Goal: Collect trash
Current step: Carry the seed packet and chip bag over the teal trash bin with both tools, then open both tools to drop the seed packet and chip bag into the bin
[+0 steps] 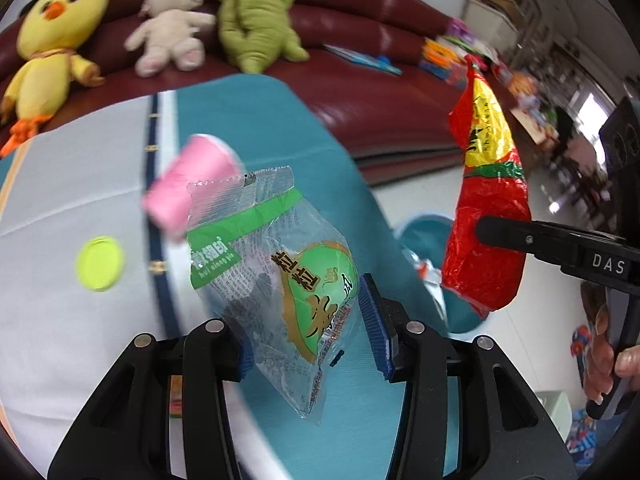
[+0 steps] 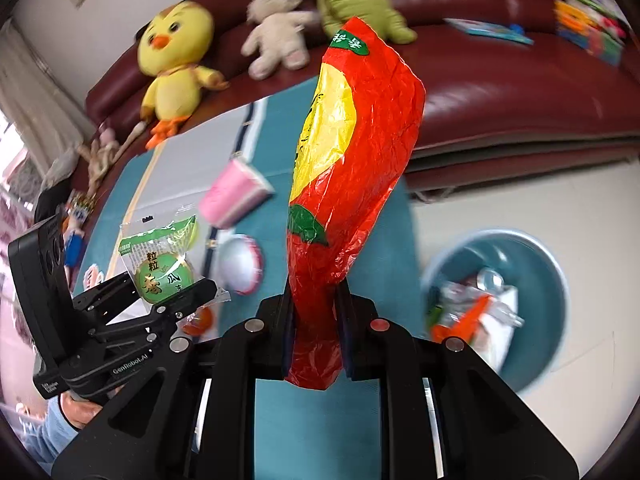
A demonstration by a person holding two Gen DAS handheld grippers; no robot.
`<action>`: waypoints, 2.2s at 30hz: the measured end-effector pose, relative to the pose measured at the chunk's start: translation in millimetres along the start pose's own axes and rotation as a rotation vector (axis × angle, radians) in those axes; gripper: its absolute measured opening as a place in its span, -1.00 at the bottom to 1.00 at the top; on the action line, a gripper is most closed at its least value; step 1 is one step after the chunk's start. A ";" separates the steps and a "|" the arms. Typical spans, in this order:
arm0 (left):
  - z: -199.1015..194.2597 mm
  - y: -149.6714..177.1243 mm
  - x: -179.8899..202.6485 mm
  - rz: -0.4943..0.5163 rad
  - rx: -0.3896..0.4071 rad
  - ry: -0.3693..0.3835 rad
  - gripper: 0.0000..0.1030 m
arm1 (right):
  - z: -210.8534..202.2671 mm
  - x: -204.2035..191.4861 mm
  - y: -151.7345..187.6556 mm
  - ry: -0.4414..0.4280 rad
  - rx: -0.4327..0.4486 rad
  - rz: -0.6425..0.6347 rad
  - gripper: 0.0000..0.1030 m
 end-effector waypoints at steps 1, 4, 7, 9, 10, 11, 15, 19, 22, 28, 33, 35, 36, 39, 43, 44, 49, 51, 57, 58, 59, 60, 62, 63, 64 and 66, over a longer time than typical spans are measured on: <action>5.1 1.1 9.4 0.015 -0.010 0.004 -0.10 | -3.7 8.0 4.8 0.008 0.004 0.011 -0.67; 23.3 2.5 40.3 0.065 -0.047 0.021 -0.10 | -16.8 37.5 20.6 0.041 0.019 0.059 -0.66; 36.8 6.1 65.0 0.109 -0.076 0.033 -0.09 | -29.3 69.9 38.5 0.077 0.034 0.120 -0.65; 47.1 7.3 81.4 0.140 -0.095 0.037 -0.09 | -36.6 91.6 51.3 0.107 0.042 0.158 -0.65; 53.2 8.2 90.0 0.157 -0.106 0.040 -0.09 | -38.6 99.9 56.7 0.114 0.044 0.173 -0.64; 58.4 9.4 97.6 0.172 -0.114 0.039 -0.09 | -40.0 108.9 62.0 0.119 0.044 0.190 -0.64; 83.6 15.6 124.2 0.219 -0.158 0.037 -0.09 | -37.3 142.8 85.0 0.140 0.028 0.253 -0.62; 107.8 19.1 142.3 0.251 -0.196 0.034 -0.09 | -29.0 160.8 97.7 0.136 0.009 0.284 -0.61; 124.1 22.1 153.7 0.269 -0.225 0.032 -0.08 | -21.4 169.9 102.0 0.130 -0.006 0.297 -0.60; 155.2 24.6 167.5 0.295 -0.277 0.024 0.04 | -8.6 185.4 106.5 0.116 -0.031 0.320 -0.59; 170.8 25.7 171.7 0.301 -0.283 0.003 0.54 | 1.6 195.6 108.6 0.106 -0.051 0.334 -0.58; 171.6 24.7 169.0 0.310 -0.274 -0.016 0.63 | 5.2 197.2 108.4 0.104 -0.056 0.336 -0.58; 171.4 24.5 167.7 0.314 -0.271 -0.025 0.66 | 7.5 197.9 108.2 0.103 -0.061 0.337 -0.58; 168.2 26.2 164.9 0.318 -0.261 -0.036 0.67 | 11.8 199.1 106.4 0.101 -0.067 0.334 -0.58; 156.5 26.8 158.3 0.318 -0.245 -0.045 0.76 | 15.1 198.0 104.5 0.096 -0.077 0.321 -0.51; 153.8 26.1 156.9 0.317 -0.241 -0.045 0.77 | 16.3 196.8 104.0 0.094 -0.081 0.317 -0.45; 139.0 27.1 147.6 0.307 -0.212 -0.049 0.81 | 25.2 186.5 101.1 0.087 -0.108 0.286 0.12; 134.4 26.3 141.8 0.294 -0.207 -0.047 0.82 | 26.2 185.3 101.2 0.089 -0.107 0.291 0.17; 123.5 27.1 122.7 0.256 -0.203 -0.046 0.83 | 21.9 190.5 105.5 0.115 -0.116 0.343 0.38; 120.9 27.5 119.2 0.247 -0.202 -0.042 0.83 | 21.0 191.6 105.9 0.118 -0.119 0.352 0.43; 119.2 27.9 117.5 0.240 -0.201 -0.040 0.83 | 19.7 192.6 107.2 0.122 -0.124 0.364 0.47; 116.2 29.0 114.7 0.230 -0.201 -0.035 0.83 | 17.6 192.9 108.9 0.124 -0.127 0.379 0.47; 112.2 29.6 110.1 0.216 -0.202 -0.027 0.83 | 14.5 192.0 110.2 0.130 -0.130 0.388 0.47; 109.0 30.6 107.2 0.209 -0.200 -0.025 0.83 | 12.4 190.1 110.5 0.135 -0.132 0.390 0.47; 105.7 31.7 104.4 0.204 -0.198 -0.023 0.83 | 10.4 187.8 110.8 0.136 -0.133 0.391 0.48; 100.0 32.5 100.9 0.197 -0.194 -0.021 0.83 | 7.8 183.2 110.2 0.135 -0.134 0.391 0.51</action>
Point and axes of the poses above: each gripper's, at about its wrist camera, not at the fingertips, and z roughly the way its jaws point, x to its right, y to its underside, the point moved 1 cm from there along z, roughly the way its jaws point, and after that the axes turned 12 degrees about -z, right-handed, at the moved point
